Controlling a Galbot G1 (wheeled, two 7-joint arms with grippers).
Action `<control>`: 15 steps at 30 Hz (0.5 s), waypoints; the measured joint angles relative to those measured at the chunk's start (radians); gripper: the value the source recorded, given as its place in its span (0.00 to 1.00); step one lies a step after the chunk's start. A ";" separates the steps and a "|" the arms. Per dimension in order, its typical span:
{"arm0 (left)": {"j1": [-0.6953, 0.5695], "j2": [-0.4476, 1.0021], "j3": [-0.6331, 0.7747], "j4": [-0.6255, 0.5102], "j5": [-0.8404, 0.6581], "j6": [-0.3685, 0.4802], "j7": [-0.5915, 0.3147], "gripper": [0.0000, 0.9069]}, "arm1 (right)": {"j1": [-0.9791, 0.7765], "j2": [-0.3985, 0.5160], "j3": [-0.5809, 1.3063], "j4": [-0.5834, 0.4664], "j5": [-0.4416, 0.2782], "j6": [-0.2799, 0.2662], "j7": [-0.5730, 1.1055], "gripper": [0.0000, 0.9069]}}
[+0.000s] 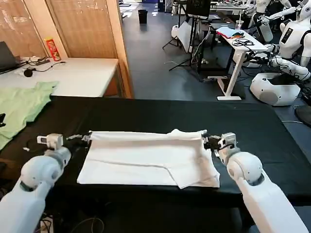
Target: Fold and organize the clothes.
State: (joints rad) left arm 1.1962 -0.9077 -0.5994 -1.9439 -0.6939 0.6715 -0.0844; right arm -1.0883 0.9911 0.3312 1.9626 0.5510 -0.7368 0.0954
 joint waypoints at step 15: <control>0.240 -0.051 -0.116 -0.120 0.048 -0.002 0.003 0.19 | -0.148 -0.021 0.034 0.105 -0.005 0.000 0.038 0.03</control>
State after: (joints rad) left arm 1.4363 -0.9588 -0.7156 -2.0644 -0.6461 0.6698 -0.0819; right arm -1.2363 0.9704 0.3657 2.0678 0.5455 -0.7366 0.1332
